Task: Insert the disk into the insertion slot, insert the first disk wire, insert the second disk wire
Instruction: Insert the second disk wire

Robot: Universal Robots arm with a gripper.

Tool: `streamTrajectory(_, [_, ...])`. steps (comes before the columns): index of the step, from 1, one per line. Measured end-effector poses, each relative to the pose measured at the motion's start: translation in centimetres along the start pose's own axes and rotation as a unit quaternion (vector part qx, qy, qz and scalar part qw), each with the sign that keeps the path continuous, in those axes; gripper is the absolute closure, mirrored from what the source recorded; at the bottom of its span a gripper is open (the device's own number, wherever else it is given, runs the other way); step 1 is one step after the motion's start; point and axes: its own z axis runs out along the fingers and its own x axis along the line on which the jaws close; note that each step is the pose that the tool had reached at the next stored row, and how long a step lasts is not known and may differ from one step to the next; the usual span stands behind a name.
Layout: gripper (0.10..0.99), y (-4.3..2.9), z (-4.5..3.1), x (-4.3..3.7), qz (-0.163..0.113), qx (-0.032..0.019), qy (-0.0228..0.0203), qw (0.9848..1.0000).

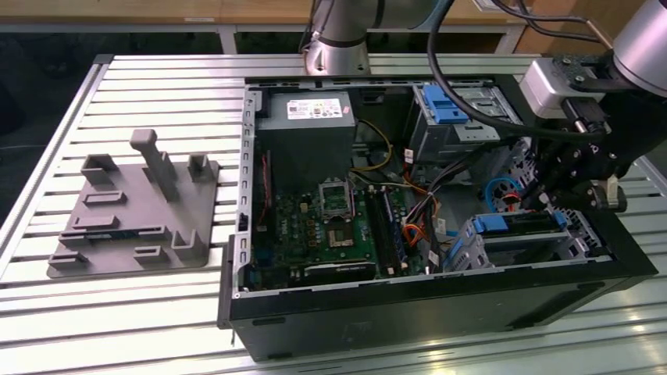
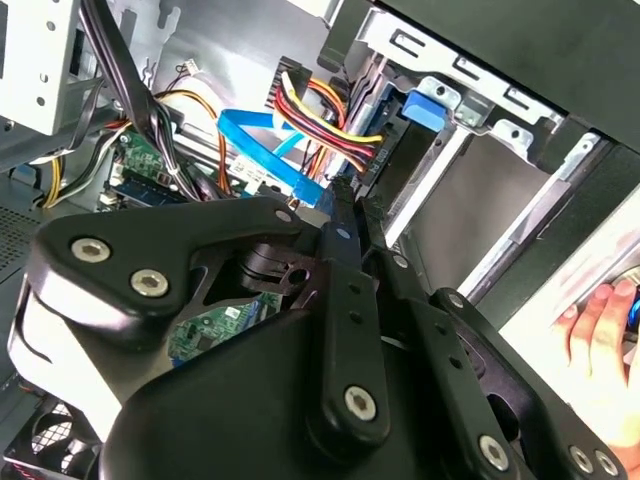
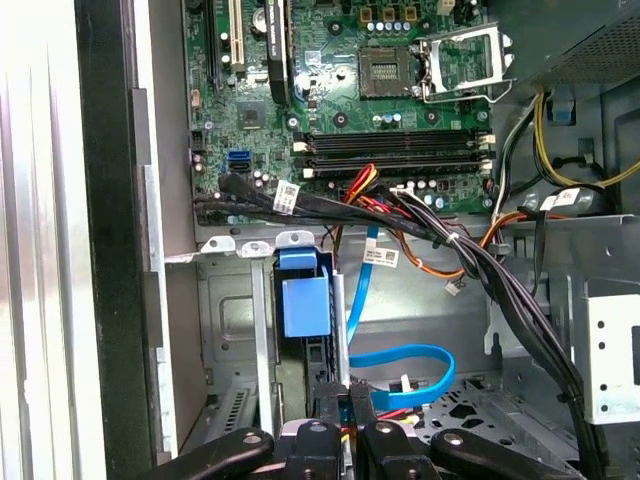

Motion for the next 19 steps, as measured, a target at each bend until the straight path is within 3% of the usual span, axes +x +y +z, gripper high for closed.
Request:
streamTrajectory(5, [0.925,-0.15,0.10,0.03,0.000,-0.0026,0.0003,1.0000])
streamTrajectory(19, [0.925,-0.17,0.34,0.18,0.000,-0.0033,0.0002,1.0000])
